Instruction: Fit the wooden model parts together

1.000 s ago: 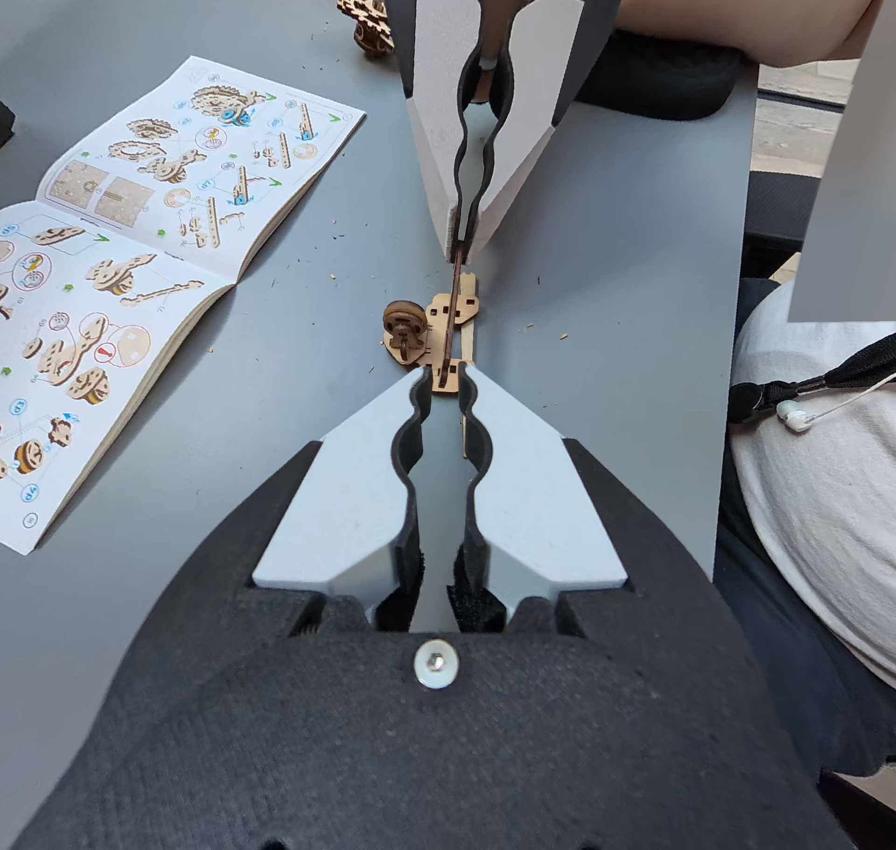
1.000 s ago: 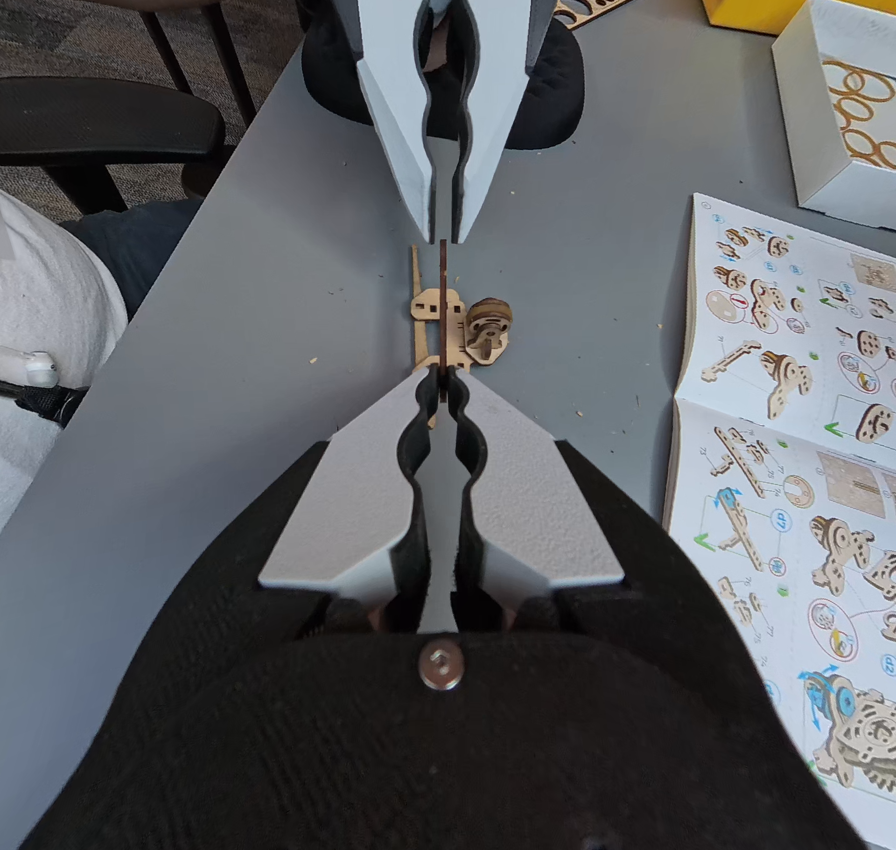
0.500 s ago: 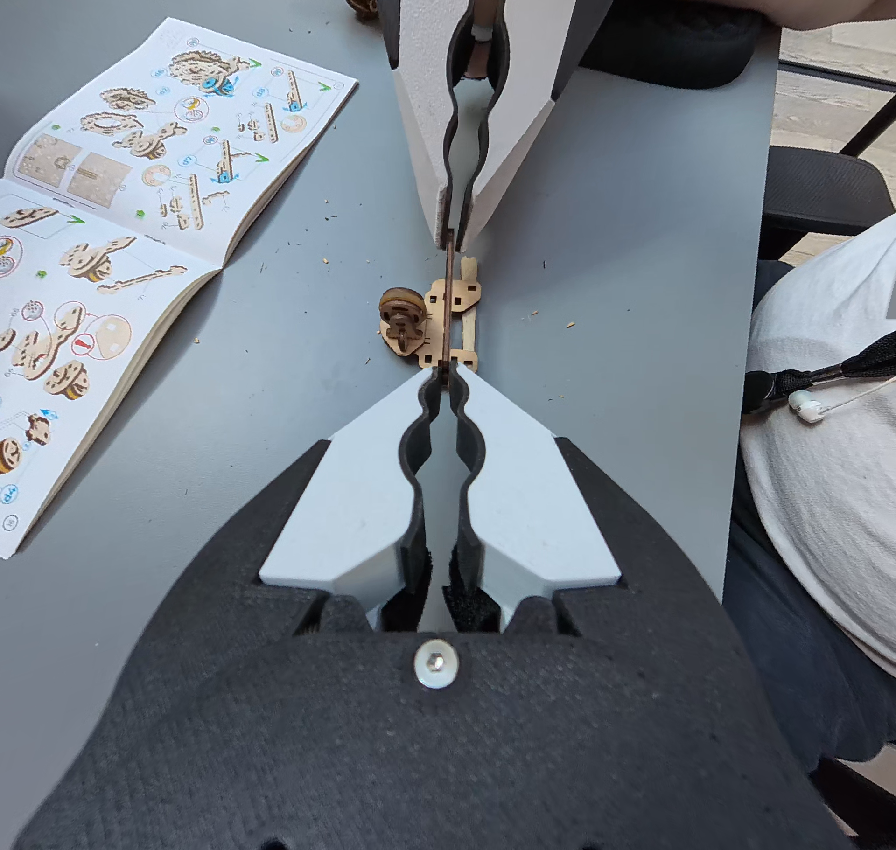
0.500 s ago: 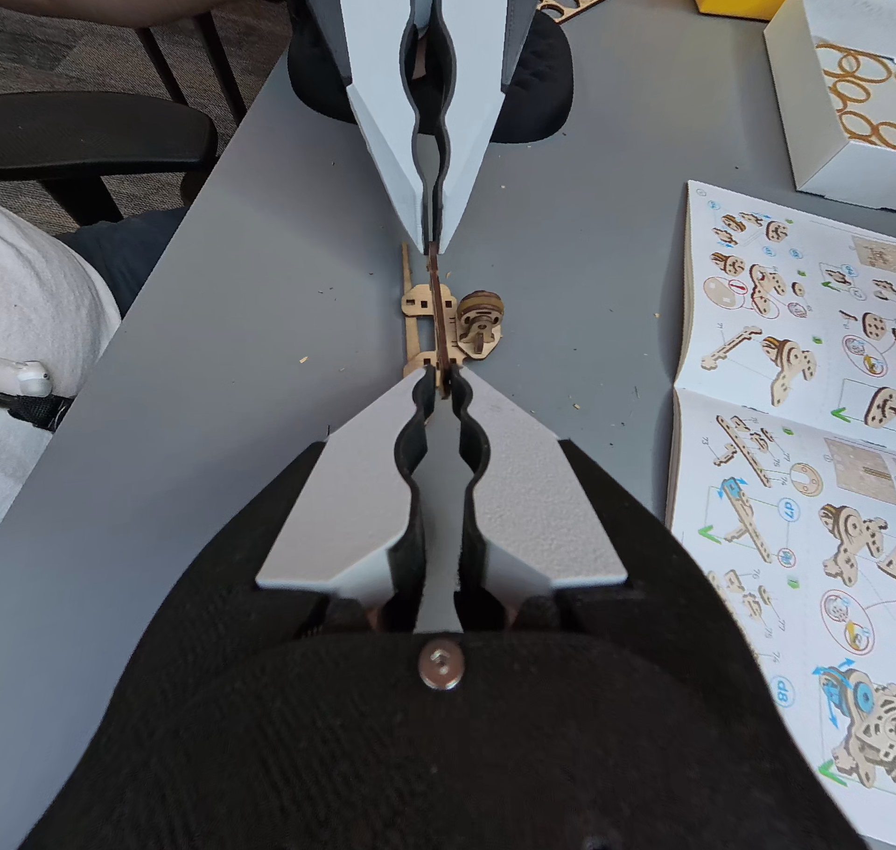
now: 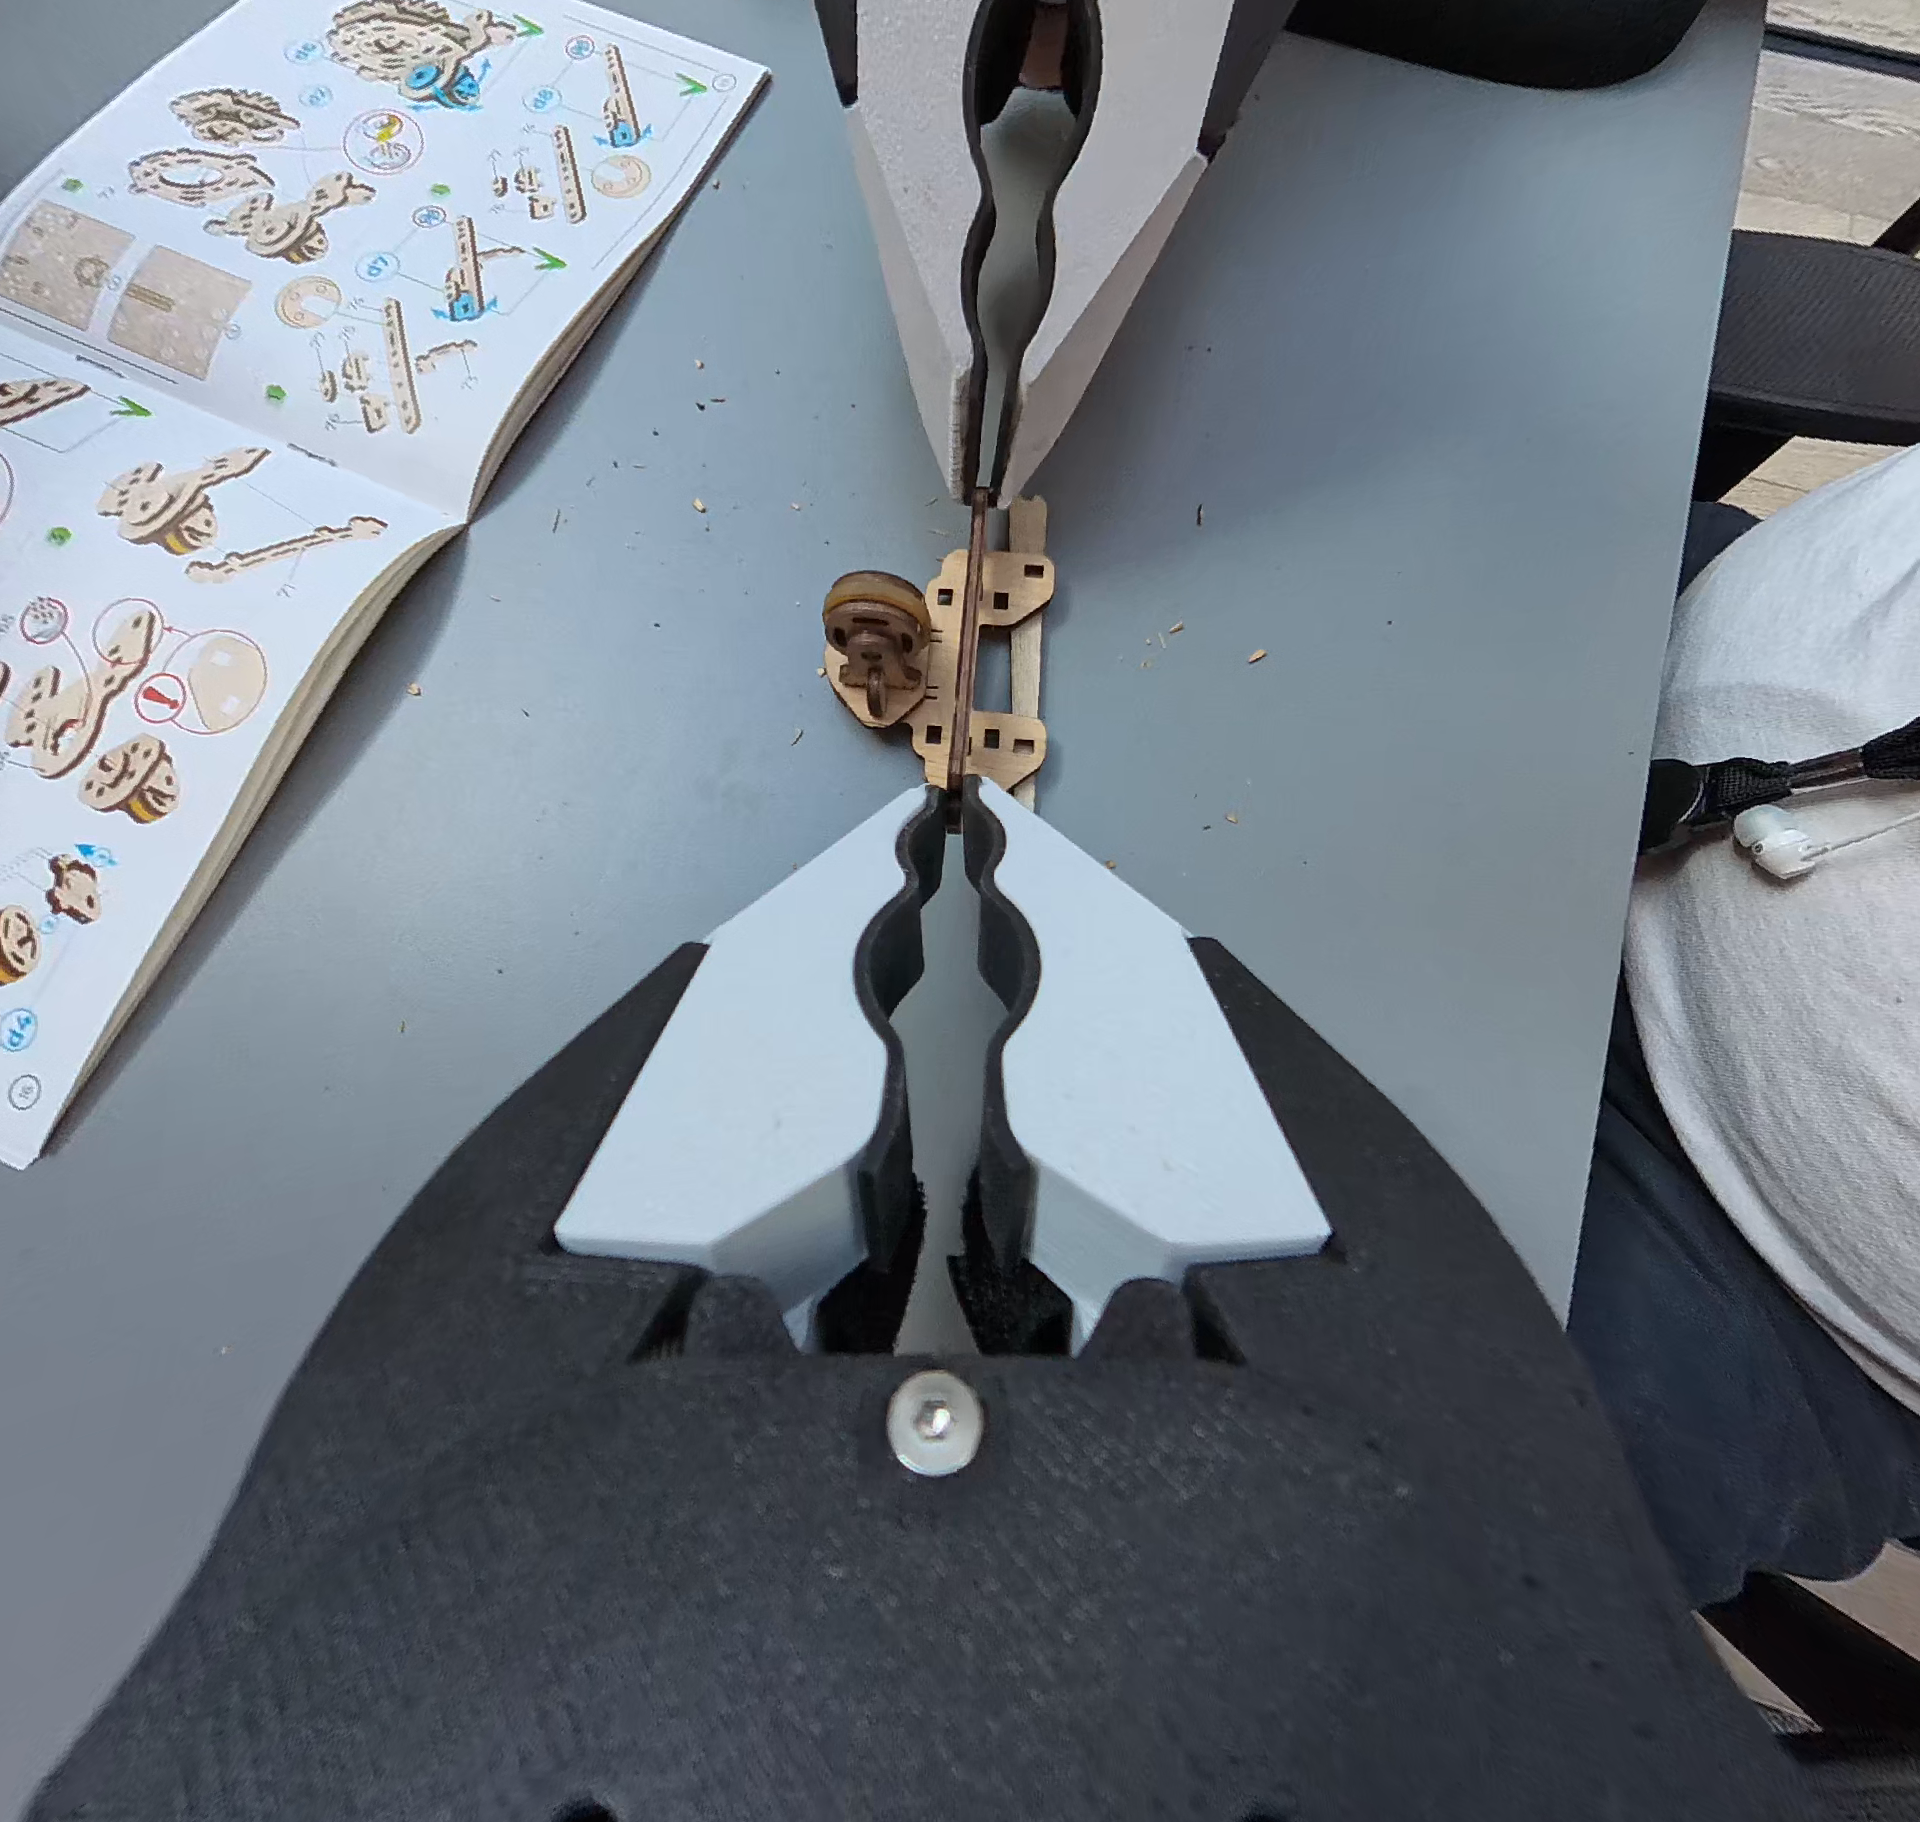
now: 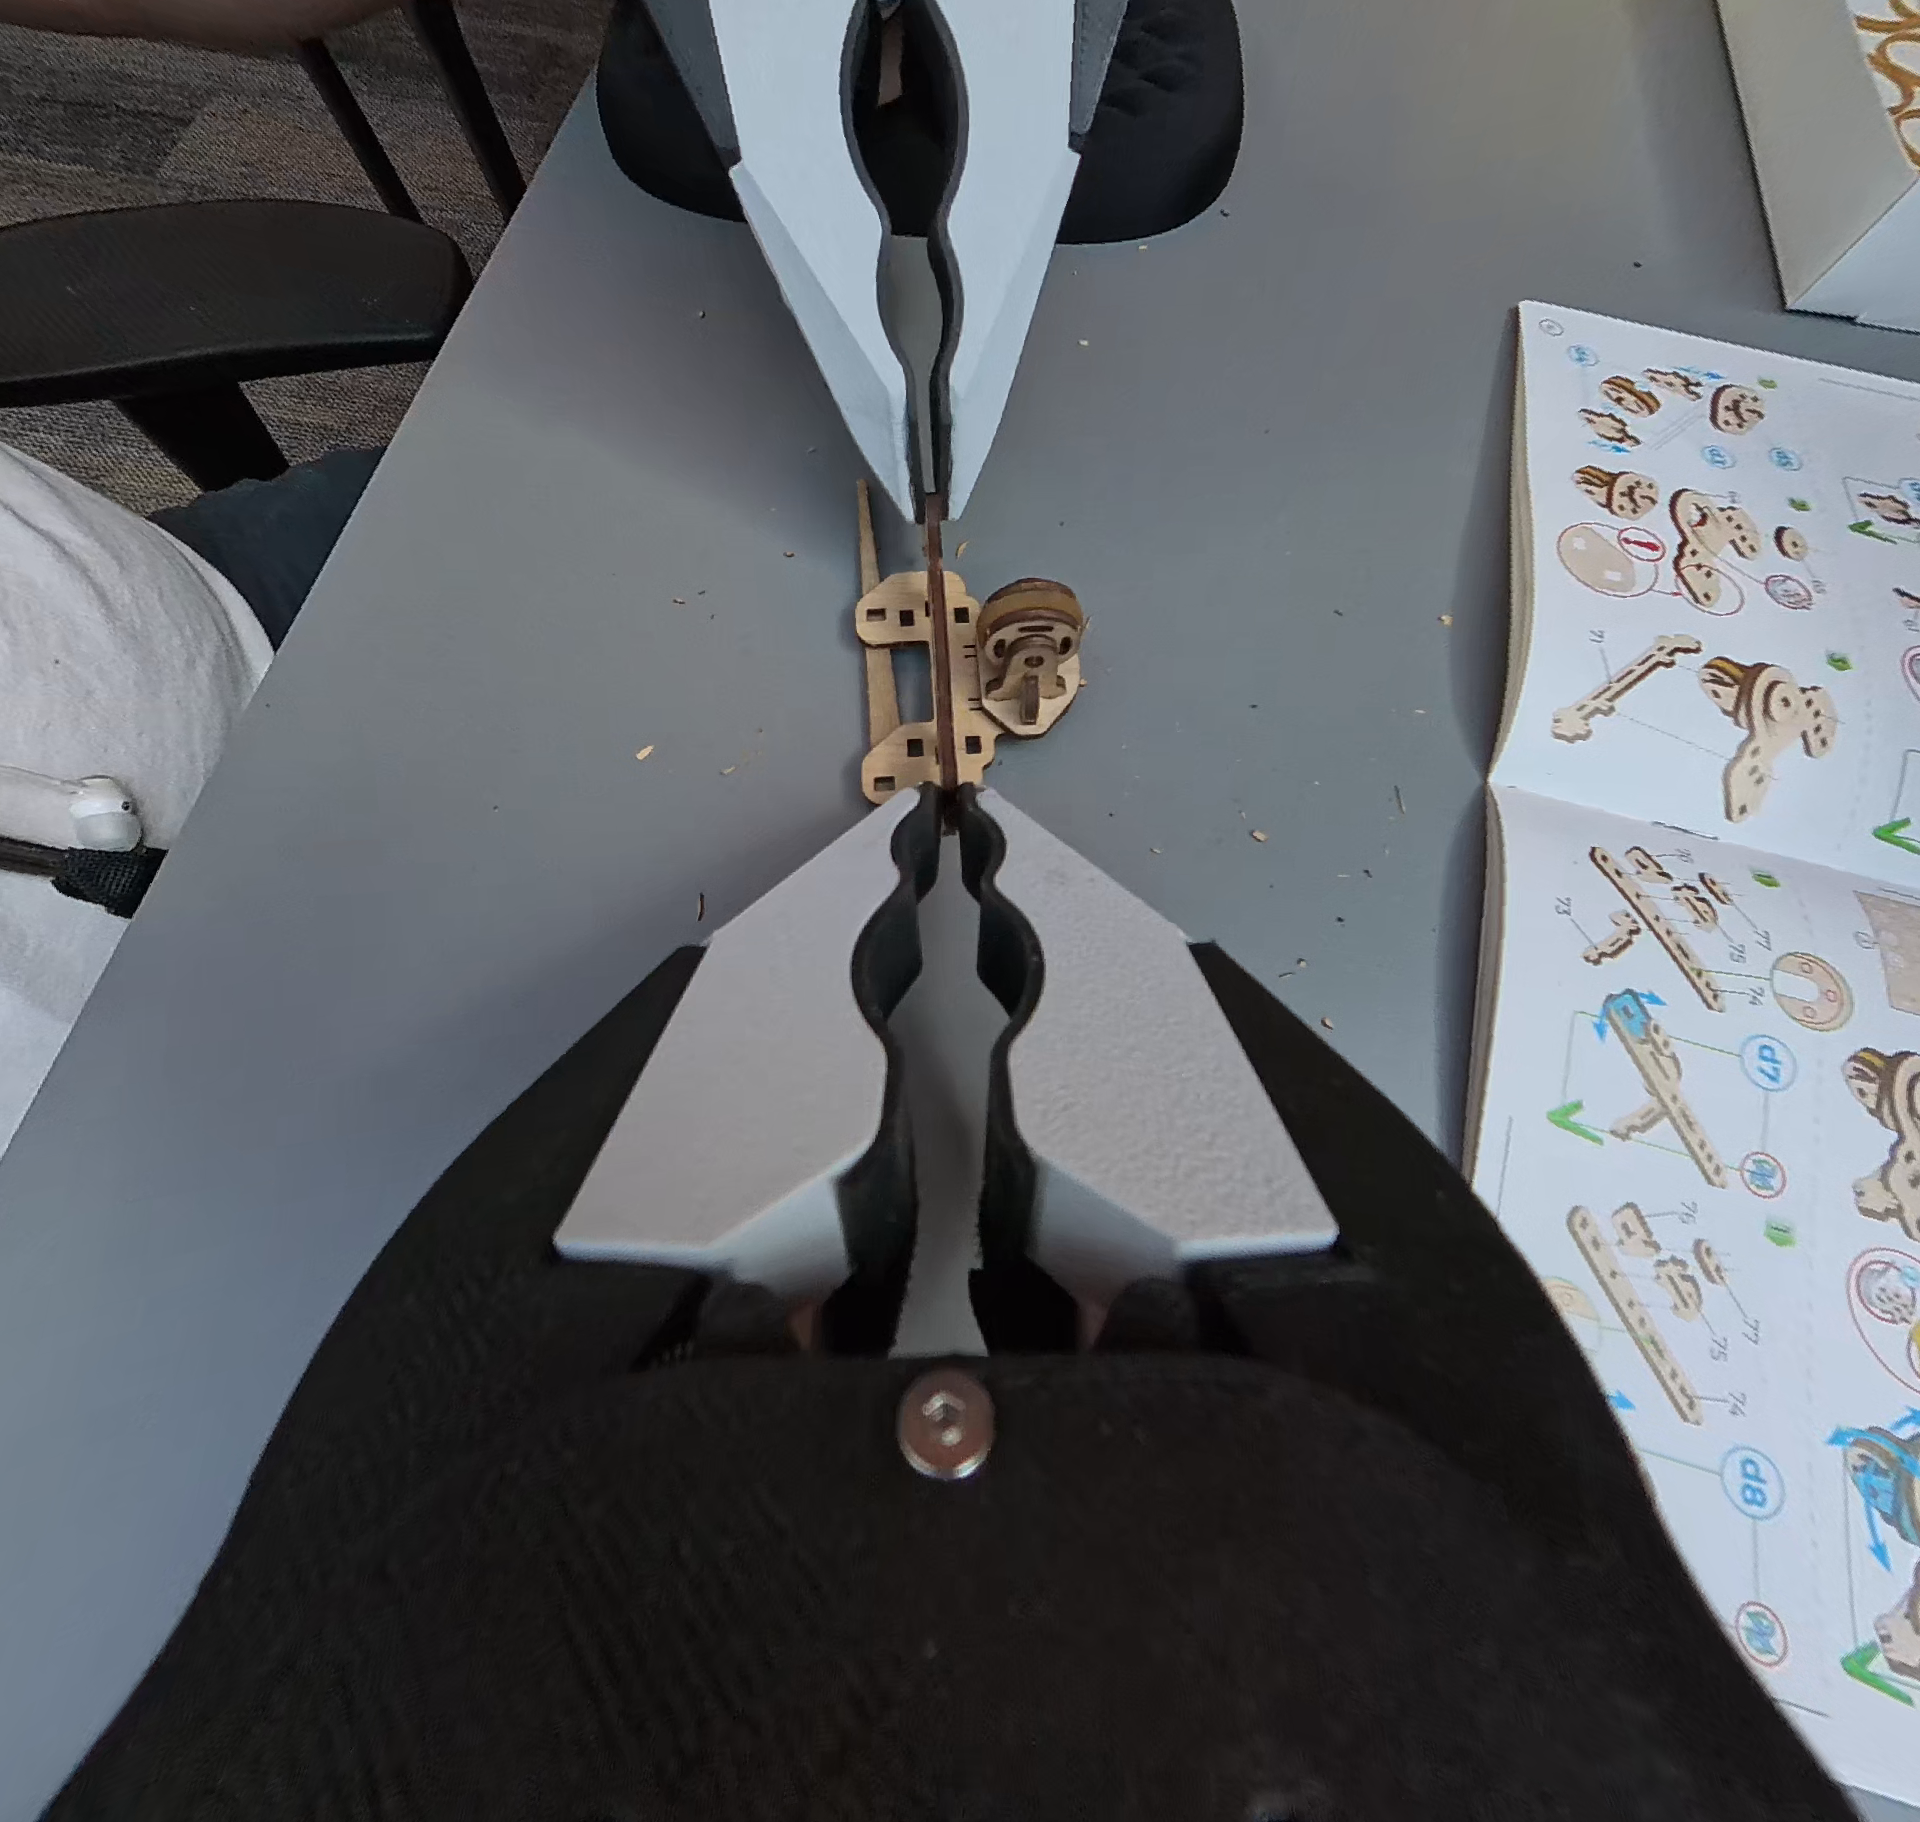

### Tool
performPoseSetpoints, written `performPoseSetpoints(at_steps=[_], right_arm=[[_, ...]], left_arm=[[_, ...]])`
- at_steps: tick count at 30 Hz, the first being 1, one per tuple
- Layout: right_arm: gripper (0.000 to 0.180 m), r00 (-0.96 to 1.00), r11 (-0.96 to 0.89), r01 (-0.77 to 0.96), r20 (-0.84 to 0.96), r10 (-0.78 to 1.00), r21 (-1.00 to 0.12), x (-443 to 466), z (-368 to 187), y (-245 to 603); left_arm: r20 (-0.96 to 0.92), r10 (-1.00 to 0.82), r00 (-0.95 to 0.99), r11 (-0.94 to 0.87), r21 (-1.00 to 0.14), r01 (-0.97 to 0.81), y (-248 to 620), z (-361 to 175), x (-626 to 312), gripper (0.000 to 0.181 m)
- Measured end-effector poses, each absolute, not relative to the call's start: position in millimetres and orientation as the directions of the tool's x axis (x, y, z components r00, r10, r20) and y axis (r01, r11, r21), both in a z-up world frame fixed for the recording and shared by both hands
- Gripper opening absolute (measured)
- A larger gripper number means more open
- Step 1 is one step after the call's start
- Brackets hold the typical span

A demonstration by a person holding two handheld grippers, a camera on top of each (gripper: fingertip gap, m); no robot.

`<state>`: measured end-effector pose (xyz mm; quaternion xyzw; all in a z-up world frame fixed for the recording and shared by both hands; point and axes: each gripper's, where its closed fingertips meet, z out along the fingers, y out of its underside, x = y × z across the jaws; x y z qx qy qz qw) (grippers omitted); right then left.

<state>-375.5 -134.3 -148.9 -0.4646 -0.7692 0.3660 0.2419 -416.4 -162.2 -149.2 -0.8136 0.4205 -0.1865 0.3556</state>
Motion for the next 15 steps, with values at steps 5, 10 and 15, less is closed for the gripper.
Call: performPoseSetpoints(at_steps=[5,10,15], right_arm=[[0.002,-0.449,0.311,0.54,0.045,0.892,-0.782,-374.5,-147.5,-134.2],[0.002,-0.448,0.312,0.547,0.043,0.893,-0.777,-374.6,-149.1,-133.5],[0.002,-0.447,0.313,0.55,0.044,0.893,-0.774,-375.0,-150.3,-133.3]], left_arm=[[-0.001,-0.818,0.575,-0.394,-0.728,-0.561,-161.4,-150.6,-415.9,0.001],[-0.007,-0.822,0.569,-0.392,-0.718,-0.575,-162.1,-152.5,-415.5,0.001],[-0.007,-0.822,0.57,-0.395,-0.714,-0.578,-162.1,-153.8,-416.0,0.001]])
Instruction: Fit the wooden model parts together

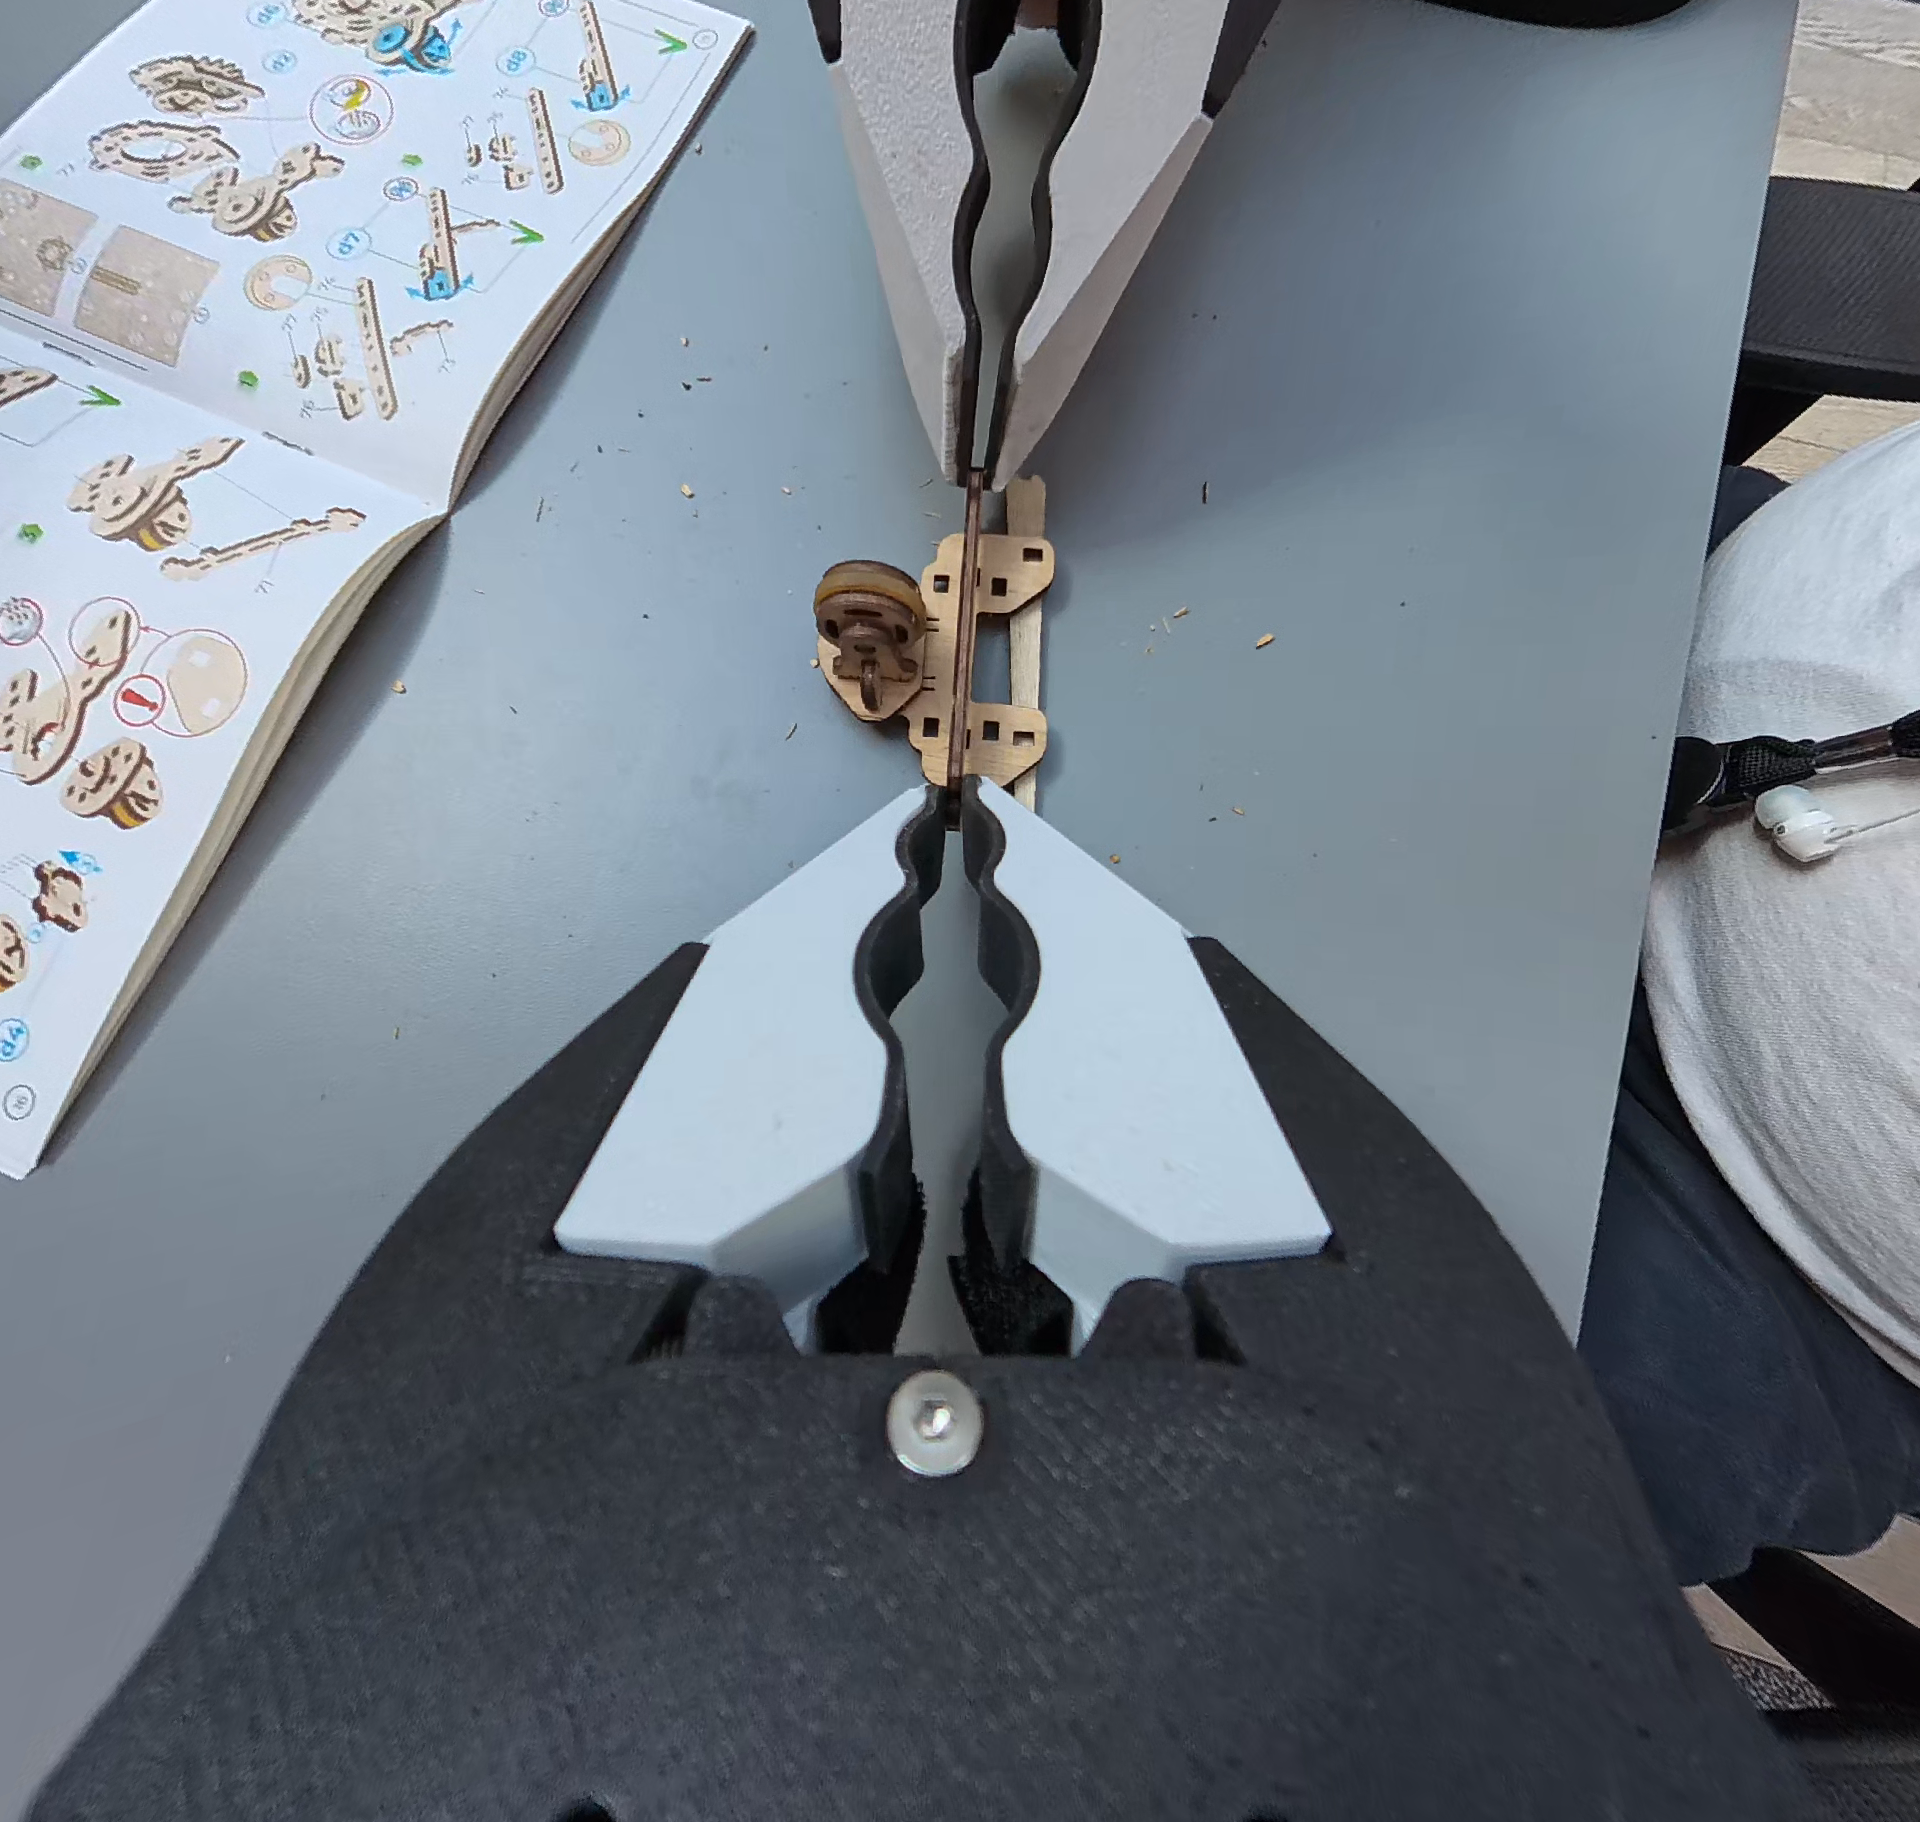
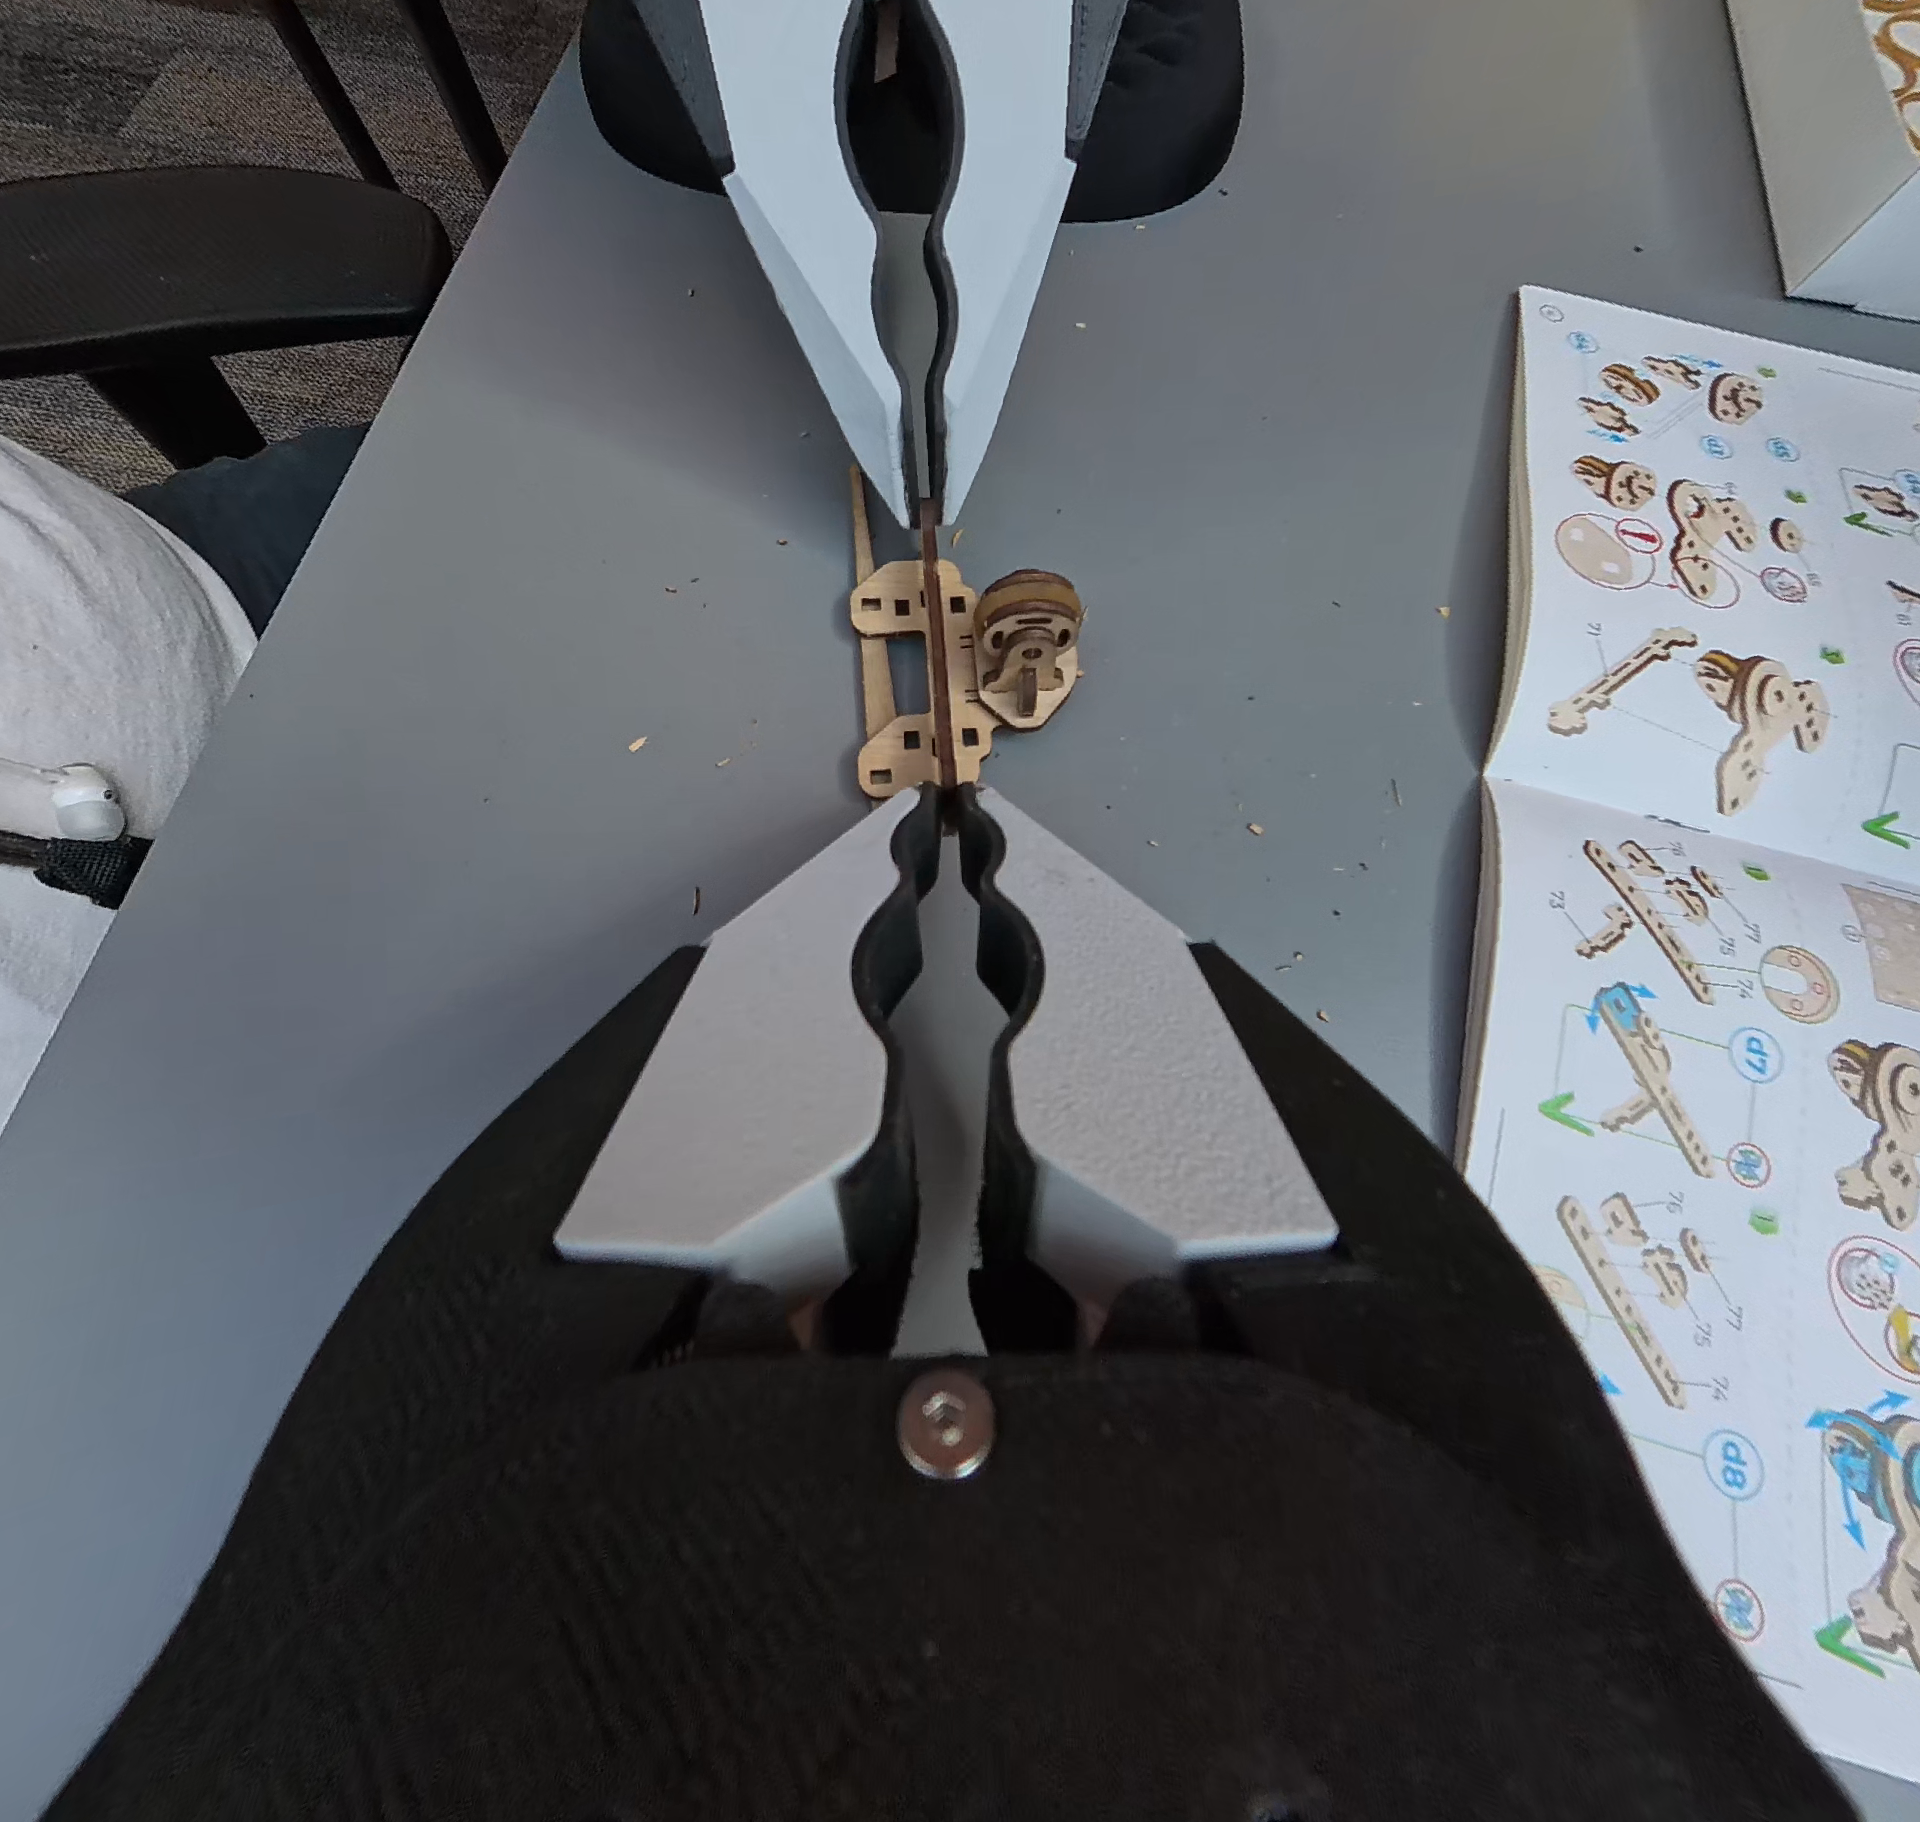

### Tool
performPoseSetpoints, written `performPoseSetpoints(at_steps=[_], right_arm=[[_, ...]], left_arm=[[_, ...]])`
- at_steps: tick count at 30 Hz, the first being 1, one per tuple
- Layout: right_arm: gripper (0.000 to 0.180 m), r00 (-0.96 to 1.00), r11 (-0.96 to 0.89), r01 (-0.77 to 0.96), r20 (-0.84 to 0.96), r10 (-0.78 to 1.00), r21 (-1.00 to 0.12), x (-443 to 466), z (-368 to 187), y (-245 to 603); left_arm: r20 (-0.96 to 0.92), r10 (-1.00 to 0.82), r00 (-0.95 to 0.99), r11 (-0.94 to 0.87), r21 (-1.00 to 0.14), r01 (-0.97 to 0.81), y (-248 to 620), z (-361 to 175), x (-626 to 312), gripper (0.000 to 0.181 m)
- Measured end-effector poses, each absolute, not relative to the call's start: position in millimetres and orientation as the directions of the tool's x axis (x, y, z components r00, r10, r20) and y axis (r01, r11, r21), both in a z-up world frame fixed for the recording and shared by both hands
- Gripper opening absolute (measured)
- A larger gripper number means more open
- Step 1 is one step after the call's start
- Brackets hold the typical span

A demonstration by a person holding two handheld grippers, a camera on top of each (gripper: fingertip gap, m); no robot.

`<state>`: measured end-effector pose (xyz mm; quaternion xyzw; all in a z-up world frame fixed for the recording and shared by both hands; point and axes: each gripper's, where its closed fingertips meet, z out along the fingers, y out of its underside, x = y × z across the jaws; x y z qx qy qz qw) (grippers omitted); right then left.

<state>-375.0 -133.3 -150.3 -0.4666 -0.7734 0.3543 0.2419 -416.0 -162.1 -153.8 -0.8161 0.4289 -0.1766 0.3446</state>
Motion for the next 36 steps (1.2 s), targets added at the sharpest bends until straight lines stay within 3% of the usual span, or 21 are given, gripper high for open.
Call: performPoseSetpoints(at_steps=[17,24,36], right_arm=[[0.003,-0.452,0.328,0.555,0.054,0.89,-0.764,-375,-151,-133],[0.012,-0.455,0.337,0.515,0.082,0.887,-0.788,-382,-142,-135],[0.003,-0.491,0.373,0.543,0.075,0.868,-0.753,-385,-152,-141]], left_arm=[[0.007,-0.827,0.562,-0.399,-0.71,-0.579,-163,-154,-415,0.001],[0.001,-0.832,0.555,-0.394,-0.705,-0.589,-163,-154,-415,0.001],[-0.005,-0.836,0.549,-0.389,-0.701,-0.598,-164,-156,-415,0.001]])
